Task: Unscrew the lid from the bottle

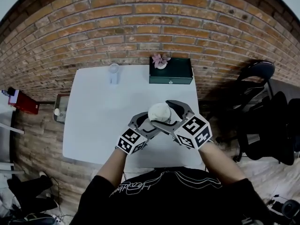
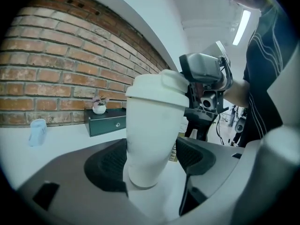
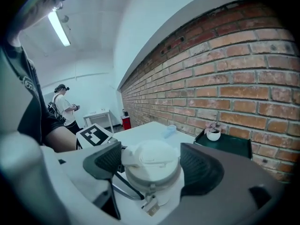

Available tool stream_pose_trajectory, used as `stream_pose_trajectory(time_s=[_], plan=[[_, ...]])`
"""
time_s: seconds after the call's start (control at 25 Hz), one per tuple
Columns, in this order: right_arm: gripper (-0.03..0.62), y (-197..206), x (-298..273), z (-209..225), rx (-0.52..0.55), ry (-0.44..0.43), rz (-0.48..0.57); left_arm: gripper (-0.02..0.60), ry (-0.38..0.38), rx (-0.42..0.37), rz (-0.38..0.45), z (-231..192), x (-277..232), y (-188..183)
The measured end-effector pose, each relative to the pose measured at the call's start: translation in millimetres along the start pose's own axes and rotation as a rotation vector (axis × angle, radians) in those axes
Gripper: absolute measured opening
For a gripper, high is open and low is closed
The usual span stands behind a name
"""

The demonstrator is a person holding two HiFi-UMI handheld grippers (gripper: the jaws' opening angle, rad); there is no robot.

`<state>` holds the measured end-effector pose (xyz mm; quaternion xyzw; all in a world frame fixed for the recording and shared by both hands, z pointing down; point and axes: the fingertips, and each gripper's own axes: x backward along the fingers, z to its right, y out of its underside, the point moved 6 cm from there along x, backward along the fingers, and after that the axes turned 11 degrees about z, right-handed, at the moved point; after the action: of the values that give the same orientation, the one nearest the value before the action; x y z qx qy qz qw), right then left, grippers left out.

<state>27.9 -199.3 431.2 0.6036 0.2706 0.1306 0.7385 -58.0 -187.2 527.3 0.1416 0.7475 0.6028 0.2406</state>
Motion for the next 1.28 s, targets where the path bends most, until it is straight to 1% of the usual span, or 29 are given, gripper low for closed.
stream_pose_trajectory(time_s=[0.4, 0.56, 0.68, 0.8, 0.92, 1.28], plan=[[0.38, 0, 0, 3, 0.004, -0.014, 0.002, 0.344, 0.001, -0.002, -0.004, -1, 0, 0], [0.38, 1, -1, 4, 0.008, -0.05, -0.005, 0.344, -0.003, 0.0, -0.013, 0, 1, 0], [0.38, 0, -1, 6, 0.024, -0.092, -0.018, 0.344, -0.005, -0.001, -0.014, 0, 1, -1], [0.38, 0, -2, 8, 0.051, -0.157, -0.039, 0.342, -0.005, -0.004, -0.012, 0, 0, 0], [0.38, -1, -3, 12, 0.069, -0.24, -0.063, 0.342, -0.005, -0.004, -0.014, 0, 0, 0], [0.382, -5, -9, 19, 0.199, -0.546, -0.152, 0.339, -0.002, -0.009, -0.035, 1, 0, -1]])
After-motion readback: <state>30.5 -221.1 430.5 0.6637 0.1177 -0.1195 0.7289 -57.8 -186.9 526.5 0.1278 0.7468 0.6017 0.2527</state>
